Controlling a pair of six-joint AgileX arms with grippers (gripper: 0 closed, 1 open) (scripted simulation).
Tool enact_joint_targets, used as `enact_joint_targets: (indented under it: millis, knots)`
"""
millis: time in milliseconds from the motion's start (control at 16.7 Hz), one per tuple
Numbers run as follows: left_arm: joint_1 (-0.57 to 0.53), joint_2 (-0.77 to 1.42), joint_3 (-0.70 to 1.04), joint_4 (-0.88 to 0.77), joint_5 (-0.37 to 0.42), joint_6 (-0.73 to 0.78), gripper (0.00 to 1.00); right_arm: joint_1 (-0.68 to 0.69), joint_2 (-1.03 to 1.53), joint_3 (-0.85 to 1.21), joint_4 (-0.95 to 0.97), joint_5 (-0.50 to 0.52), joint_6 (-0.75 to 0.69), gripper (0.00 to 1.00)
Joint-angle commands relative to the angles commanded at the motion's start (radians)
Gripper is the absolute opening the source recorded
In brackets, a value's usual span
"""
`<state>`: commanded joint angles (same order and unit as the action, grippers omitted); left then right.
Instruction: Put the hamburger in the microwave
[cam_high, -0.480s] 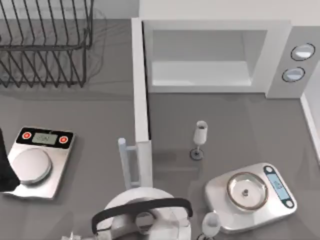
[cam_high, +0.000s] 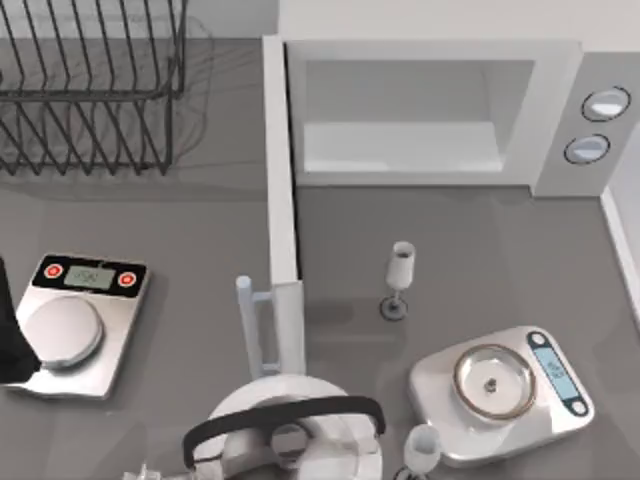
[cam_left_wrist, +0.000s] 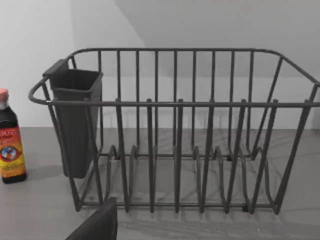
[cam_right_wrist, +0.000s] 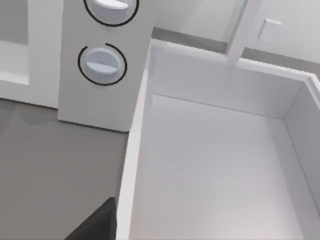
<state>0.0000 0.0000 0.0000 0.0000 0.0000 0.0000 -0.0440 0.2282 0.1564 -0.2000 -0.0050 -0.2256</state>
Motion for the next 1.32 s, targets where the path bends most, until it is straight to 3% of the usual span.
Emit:
enact_joint_targets:
  millis: [420,720,960,1320]
  knots:
    - [0.000,0.000,0.000,0.000,0.000,0.000,1.00,-0.101,0.627,0.305,-0.446,0.002,-0.565,1.00]
    - [0.000,0.000,0.000,0.000,0.000,0.000,1.00,-0.161,0.956,0.492,-0.698,0.002,-0.872,1.00]
    - [0.000,0.000,0.000,0.000,0.000,0.000,1.00,-0.183,1.074,0.571,-0.787,-0.001,-0.991,1.00]
    - [0.000,0.000,0.000,0.000,0.000,0.000,1.00,-0.179,1.077,0.569,-0.786,-0.001,-0.994,1.00]
